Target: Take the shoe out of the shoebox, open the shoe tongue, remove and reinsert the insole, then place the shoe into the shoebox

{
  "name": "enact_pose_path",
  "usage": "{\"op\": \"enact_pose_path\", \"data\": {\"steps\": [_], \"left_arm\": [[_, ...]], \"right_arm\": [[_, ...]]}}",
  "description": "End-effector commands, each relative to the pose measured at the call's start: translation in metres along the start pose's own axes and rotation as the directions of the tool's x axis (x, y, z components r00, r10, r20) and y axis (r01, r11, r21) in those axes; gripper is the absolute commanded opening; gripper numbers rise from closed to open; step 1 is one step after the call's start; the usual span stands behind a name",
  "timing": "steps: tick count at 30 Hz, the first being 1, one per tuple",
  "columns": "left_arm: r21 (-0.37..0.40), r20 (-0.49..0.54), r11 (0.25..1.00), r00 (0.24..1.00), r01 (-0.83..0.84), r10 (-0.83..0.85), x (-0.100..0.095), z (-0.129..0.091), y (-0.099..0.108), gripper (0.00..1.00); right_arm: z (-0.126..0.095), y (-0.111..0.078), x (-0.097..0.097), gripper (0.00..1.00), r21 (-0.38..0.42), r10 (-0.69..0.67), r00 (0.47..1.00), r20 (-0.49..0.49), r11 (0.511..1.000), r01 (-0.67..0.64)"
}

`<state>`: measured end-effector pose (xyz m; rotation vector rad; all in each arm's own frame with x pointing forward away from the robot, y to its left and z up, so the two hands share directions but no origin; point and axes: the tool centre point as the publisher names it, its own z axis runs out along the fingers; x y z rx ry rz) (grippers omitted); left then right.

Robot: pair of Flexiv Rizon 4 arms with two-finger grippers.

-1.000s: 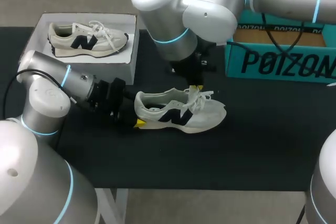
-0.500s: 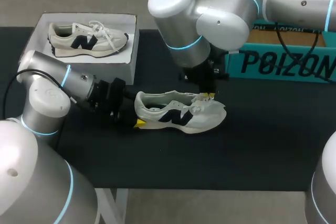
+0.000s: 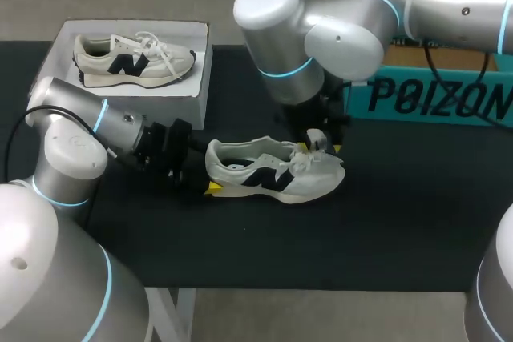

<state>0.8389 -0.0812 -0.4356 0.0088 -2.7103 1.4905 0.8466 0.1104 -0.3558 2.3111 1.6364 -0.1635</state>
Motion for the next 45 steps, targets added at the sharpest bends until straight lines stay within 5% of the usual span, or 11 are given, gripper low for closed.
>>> {"op": "enact_pose_path", "data": {"steps": [1,11,15,18,21,36,37,39,43,44,45], "left_arm": [[-0.001,0.001,1.000,1.000,-0.001,0.001,-0.002,0.004,0.004,0.00],[-0.001,0.001,1.000,1.000,-0.001,0.001,-0.002,0.004,0.004,0.00],[-0.001,0.001,1.000,1.000,-0.001,0.001,-0.002,0.004,0.004,0.00],[-0.001,0.001,1.000,1.000,-0.001,0.001,-0.002,0.004,0.004,0.00],[-0.001,0.001,1.000,1.000,-0.001,0.001,-0.002,0.004,0.004,0.00],[-0.001,0.001,1.000,1.000,-0.001,0.001,-0.002,0.004,0.004,0.00],[-0.001,0.001,1.000,1.000,-0.001,0.001,-0.002,0.004,0.004,0.00],[-0.001,0.001,1.000,1.000,-0.001,0.001,-0.002,0.004,0.004,0.00],[-0.001,0.001,1.000,1.000,-0.001,0.001,-0.002,0.004,0.004,0.00],[-0.001,0.001,1.000,1.000,-0.001,0.001,-0.002,0.004,0.004,0.00],[-0.001,0.001,1.000,1.000,-0.001,0.001,-0.002,0.004,0.004,0.00]], "right_arm": [[-0.028,-0.002,-0.008,1.00,-0.046,0.024,0.999,-0.043,0.999,-0.026],[-0.113,0.015,-0.005,1.00,-0.128,-0.059,0.968,-0.242,0.991,0.028],[-0.142,0.009,0.009,1.00,-0.204,-0.301,0.904,-0.302,0.947,0.247],[-0.158,-0.006,0.018,1.00,-0.283,-0.622,0.740,-0.255,0.780,0.558],[-0.160,-0.022,0.018,1.00,-0.201,-0.829,0.539,-0.147,0.559,0.805],[-0.160,-0.022,0.018,1.00,-0.201,-0.829,0.539,-0.147,0.559,0.805],[-0.162,-0.025,0.024,1.00,-0.237,-0.869,0.480,-0.119,0.494,0.836],[-0.165,-0.034,0.035,1.00,-0.282,-0.957,0.290,-0.023,0.285,0.916],[-0.161,-0.040,0.042,1.00,-0.241,-0.983,0.167,0.076,0.144,0.960],[-0.160,-0.040,0.043,0.76,-0.239,-0.987,0.137,0.086,0.114,0.964],[-0.160,-0.041,0.044,0.32,-0.233,-0.988,0.128,0.088,0.104,0.967]]}}
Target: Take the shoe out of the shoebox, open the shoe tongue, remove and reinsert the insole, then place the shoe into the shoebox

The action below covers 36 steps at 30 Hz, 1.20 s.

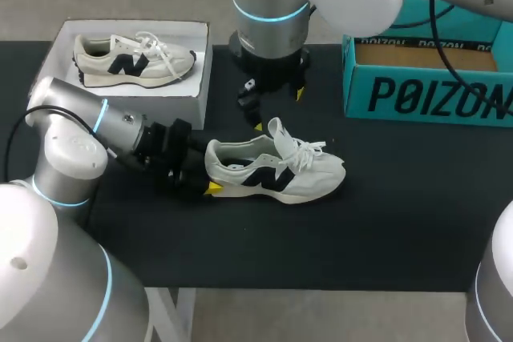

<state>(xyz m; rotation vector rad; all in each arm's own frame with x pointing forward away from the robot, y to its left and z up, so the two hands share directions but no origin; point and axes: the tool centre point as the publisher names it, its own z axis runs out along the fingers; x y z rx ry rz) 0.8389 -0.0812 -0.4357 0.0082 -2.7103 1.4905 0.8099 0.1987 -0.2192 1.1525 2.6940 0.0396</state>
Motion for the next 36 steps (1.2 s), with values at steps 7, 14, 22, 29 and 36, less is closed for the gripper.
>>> {"op": "enact_pose_path", "data": {"steps": [7,14,22,29,36], "left_arm": [[-0.001,0.001,1.000,1.000,-0.001,0.001,-0.002,0.004,0.004,0.00],[-0.001,0.001,1.000,1.000,-0.001,0.001,-0.002,0.004,0.004,0.00],[-0.001,0.001,1.000,1.000,-0.001,0.001,-0.002,0.004,0.004,0.00],[-0.001,0.001,1.000,1.000,-0.001,0.001,-0.002,0.004,0.004,0.00],[-0.001,0.001,1.000,1.000,-0.001,0.001,-0.002,0.004,0.004,0.00]], "right_arm": [[0.004,0.011,0.020,0.00,0.010,-0.454,0.891,0.026,0.891,0.454],[0.004,0.011,0.020,0.00,0.010,-0.454,0.891,0.026,0.891,0.454],[0.017,0.016,0.023,0.00,0.004,-0.451,0.892,0.027,0.893,0.451],[0.051,0.022,0.031,0.00,0.010,-0.468,0.884,0.009,0.884,0.468],[0.079,0.034,0.027,0.00,0.011,-0.501,0.865,0.018,0.865,0.501]]}}
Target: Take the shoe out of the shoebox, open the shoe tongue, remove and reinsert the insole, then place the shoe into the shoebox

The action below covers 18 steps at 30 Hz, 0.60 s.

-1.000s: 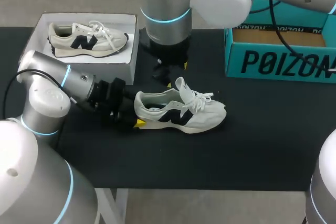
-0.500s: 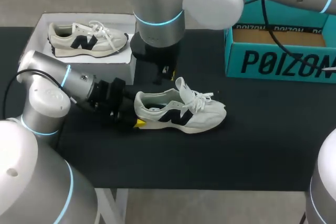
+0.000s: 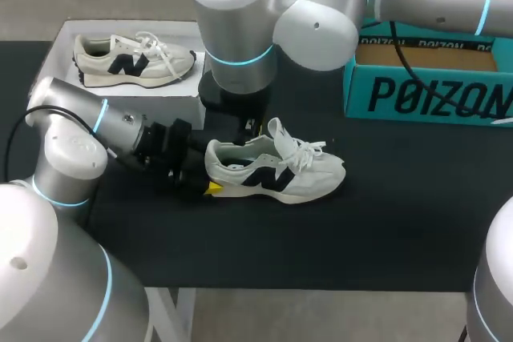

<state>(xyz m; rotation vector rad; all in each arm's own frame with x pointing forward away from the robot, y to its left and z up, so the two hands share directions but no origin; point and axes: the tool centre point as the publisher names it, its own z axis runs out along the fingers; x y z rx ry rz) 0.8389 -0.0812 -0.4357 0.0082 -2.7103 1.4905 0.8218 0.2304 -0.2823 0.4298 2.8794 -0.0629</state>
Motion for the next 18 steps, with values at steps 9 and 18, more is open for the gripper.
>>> {"op": "enact_pose_path", "data": {"steps": [9,18], "left_arm": [[-0.001,0.001,1.000,1.000,-0.001,0.001,-0.002,0.004,0.004,0.00],[-0.001,0.001,1.000,1.000,-0.001,0.001,-0.002,0.004,0.004,0.00]], "right_arm": [[0.045,0.005,0.000,0.00,-0.004,-0.055,0.998,0.014,0.998,0.055],[0.072,0.001,-0.005,0.00,0.008,-0.104,0.995,0.009,0.995,0.104]]}}
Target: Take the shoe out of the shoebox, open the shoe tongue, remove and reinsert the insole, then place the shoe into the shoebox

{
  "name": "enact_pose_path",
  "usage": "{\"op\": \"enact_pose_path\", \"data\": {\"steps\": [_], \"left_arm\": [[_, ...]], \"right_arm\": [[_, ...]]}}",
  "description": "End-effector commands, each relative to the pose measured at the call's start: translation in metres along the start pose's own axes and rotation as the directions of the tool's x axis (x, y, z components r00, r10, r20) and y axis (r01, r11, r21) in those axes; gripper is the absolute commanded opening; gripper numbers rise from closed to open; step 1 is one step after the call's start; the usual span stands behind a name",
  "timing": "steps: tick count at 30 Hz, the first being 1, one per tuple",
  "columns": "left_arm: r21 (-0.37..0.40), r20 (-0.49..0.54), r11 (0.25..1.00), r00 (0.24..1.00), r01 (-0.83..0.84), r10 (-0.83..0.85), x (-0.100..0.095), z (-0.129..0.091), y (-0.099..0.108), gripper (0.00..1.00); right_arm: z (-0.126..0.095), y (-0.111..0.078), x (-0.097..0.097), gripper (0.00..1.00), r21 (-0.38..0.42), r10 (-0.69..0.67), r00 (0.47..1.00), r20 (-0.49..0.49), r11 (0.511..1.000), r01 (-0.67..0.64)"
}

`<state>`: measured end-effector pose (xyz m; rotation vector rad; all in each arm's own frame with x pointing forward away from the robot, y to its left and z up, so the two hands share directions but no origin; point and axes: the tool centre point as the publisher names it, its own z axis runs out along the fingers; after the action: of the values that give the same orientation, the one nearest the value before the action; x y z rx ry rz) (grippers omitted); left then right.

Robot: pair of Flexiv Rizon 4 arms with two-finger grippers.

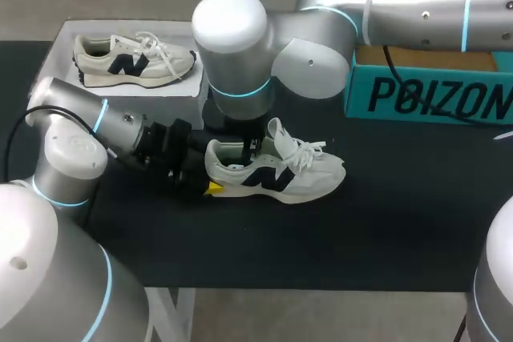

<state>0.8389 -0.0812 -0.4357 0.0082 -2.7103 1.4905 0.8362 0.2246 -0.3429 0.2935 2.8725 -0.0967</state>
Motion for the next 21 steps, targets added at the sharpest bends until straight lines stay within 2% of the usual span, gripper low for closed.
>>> {"op": "enact_pose_path", "data": {"steps": [1,8,12,21], "left_arm": [[-0.001,0.001,1.000,1.000,-0.001,0.001,-0.002,0.004,0.004,0.00],[-0.001,0.001,1.000,1.000,-0.001,0.001,-0.002,0.004,0.004,0.00],[-0.001,0.001,1.000,1.000,-0.001,0.001,-0.002,0.004,0.004,0.00],[-0.001,0.001,1.000,1.000,-0.001,0.001,-0.002,0.004,0.004,0.00]], "right_arm": [[0.012,0.001,-0.004,0.00,-0.001,-0.020,1.000,-0.018,1.000,0.020],[0.023,-0.010,-0.003,0.00,0.021,-0.046,0.998,-0.052,0.999,0.047],[0.013,-0.017,0.011,0.00,0.018,-0.052,0.996,-0.077,0.998,0.053],[0.015,-0.017,0.037,0.00,0.007,-0.066,0.989,-0.136,0.998,0.067]]}}
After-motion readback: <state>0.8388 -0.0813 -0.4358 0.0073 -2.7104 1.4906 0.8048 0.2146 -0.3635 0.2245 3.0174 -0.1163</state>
